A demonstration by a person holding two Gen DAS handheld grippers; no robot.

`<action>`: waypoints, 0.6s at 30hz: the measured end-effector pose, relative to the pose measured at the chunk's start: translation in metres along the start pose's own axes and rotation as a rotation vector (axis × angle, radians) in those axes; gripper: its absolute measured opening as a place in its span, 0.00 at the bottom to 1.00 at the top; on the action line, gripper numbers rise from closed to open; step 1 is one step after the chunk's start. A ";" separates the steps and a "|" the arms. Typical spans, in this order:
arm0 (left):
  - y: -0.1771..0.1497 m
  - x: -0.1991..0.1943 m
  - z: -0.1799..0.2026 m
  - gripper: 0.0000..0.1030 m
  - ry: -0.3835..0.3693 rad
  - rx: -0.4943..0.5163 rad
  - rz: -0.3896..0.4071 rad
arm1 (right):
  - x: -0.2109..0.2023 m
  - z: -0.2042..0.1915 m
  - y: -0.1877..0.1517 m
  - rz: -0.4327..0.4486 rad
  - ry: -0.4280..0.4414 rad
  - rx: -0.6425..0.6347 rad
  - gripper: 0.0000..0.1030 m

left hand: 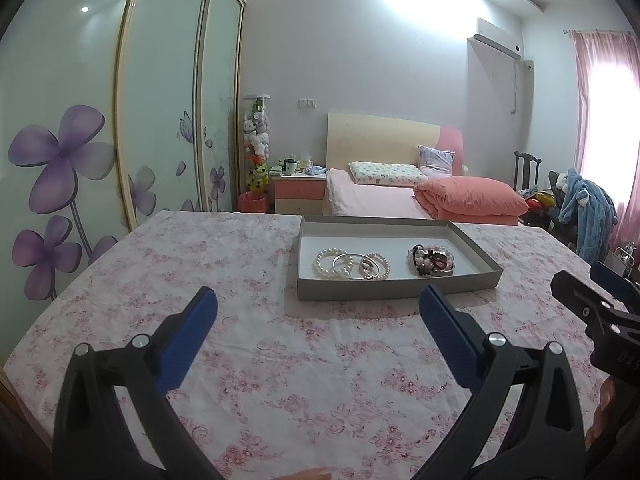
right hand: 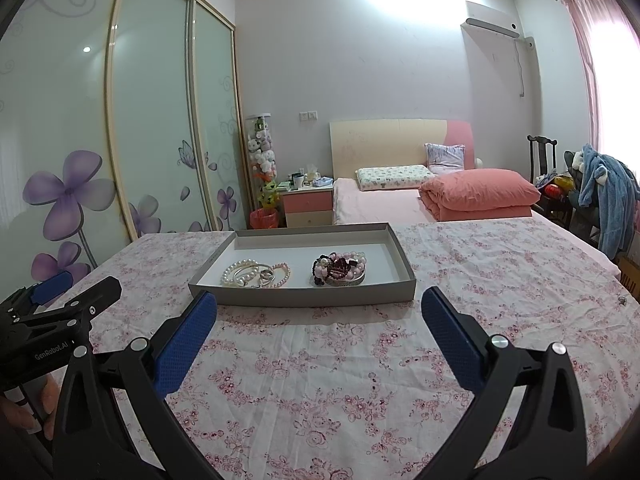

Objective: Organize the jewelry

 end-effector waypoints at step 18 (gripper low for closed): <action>-0.002 0.002 0.002 0.96 0.001 0.003 -0.010 | 0.002 0.000 -0.006 -0.007 0.000 0.006 0.98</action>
Point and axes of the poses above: each gripper's, at about its wrist camera, not at the fingertips, and x roughly the way its jaws point, z to its right, y to its top, the point moved 5 cm from there along x, roughly the way its jaws point, and after that the axes turned 15 degrees about -x, right-handed, at the moved point
